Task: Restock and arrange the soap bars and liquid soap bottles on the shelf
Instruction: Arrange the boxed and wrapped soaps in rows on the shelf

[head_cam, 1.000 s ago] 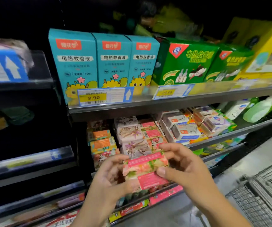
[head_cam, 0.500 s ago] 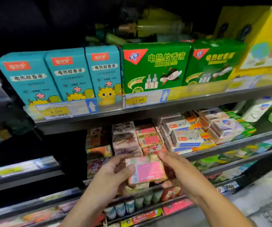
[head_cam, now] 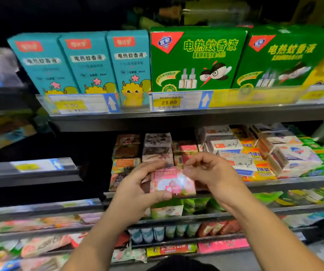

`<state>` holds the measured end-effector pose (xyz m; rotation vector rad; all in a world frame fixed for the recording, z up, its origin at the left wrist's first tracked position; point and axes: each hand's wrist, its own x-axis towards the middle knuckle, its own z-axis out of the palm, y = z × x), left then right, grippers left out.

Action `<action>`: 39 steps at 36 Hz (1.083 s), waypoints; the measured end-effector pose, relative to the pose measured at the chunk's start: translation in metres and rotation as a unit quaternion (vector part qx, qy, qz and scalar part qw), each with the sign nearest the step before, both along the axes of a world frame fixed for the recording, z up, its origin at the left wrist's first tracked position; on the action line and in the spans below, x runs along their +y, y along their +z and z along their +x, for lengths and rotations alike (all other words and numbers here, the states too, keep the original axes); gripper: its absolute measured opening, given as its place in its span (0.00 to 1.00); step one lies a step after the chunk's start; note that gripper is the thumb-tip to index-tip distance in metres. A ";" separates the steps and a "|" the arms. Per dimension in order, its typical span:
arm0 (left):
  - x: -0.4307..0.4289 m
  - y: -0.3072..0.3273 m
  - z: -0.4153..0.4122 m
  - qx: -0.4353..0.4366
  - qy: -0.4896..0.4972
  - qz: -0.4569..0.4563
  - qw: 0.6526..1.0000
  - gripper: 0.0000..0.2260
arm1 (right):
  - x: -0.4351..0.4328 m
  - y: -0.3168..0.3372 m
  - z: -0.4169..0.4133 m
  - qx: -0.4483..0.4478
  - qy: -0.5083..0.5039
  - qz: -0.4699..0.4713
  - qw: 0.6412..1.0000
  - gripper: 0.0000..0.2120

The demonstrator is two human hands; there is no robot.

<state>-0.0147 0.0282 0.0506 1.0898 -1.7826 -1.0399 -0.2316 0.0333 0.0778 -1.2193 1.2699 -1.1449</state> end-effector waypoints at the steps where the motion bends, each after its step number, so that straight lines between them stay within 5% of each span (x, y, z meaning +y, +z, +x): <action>1: 0.000 -0.002 0.000 0.017 0.012 0.000 1.000 0.27 | -0.003 -0.003 0.002 0.028 0.007 -0.010 1.000 0.06; 4: 0.000 0.000 0.002 0.111 0.056 0.041 0.991 0.25 | -0.009 -0.005 0.004 0.078 0.082 -0.015 0.993 0.17; 8: -0.003 -0.006 0.012 0.129 0.070 0.055 0.988 0.26 | -0.020 0.001 0.009 0.210 0.174 -0.020 0.962 0.32; 11: -0.008 -0.009 0.019 0.095 0.080 0.040 0.991 0.27 | -0.034 0.004 0.021 0.449 0.195 -0.072 0.869 0.39; 13: -0.014 -0.012 0.023 0.098 0.074 0.037 0.992 0.27 | -0.041 0.002 0.030 0.518 0.194 -0.085 0.829 0.41; 18: -0.031 -0.034 0.042 0.111 0.108 0.063 0.986 0.28 | -0.053 0.000 0.041 0.502 0.154 -0.125 0.842 0.37; 20: -0.042 -0.046 0.054 -0.047 0.153 0.067 0.985 0.34 | -0.063 0.000 0.043 0.484 0.122 -0.153 0.853 0.34; 22: -0.054 -0.060 0.063 -0.305 0.164 0.060 0.936 0.34 | -0.074 -0.001 0.046 0.442 0.094 -0.131 0.883 0.33; 24: -0.061 -0.069 0.063 -0.442 0.144 0.064 0.883 0.34 | -0.088 0.001 0.051 0.440 0.065 -0.051 0.894 0.35; 29: -0.068 -0.083 0.059 -0.511 0.127 0.073 0.847 0.34 | -0.125 -0.003 0.072 0.441 0.105 0.110 0.884 0.27; 31: -0.070 -0.082 0.060 -0.516 0.116 0.076 0.845 0.33 | -0.139 -0.009 0.084 0.412 0.121 0.130 0.894 0.34; 34: -0.071 -0.082 0.063 -0.509 0.104 0.072 0.851 0.33 | -0.154 -0.009 0.103 0.507 0.081 0.001 0.858 0.23; 37: -0.069 -0.082 0.065 -0.499 0.103 0.065 0.858 0.34 | -0.165 -0.009 0.125 0.447 0.140 -0.024 0.883 0.14; 39: -0.070 -0.081 0.066 -0.490 0.099 0.077 0.863 0.34 | -0.181 -0.023 0.127 0.451 0.195 -0.105 0.865 0.11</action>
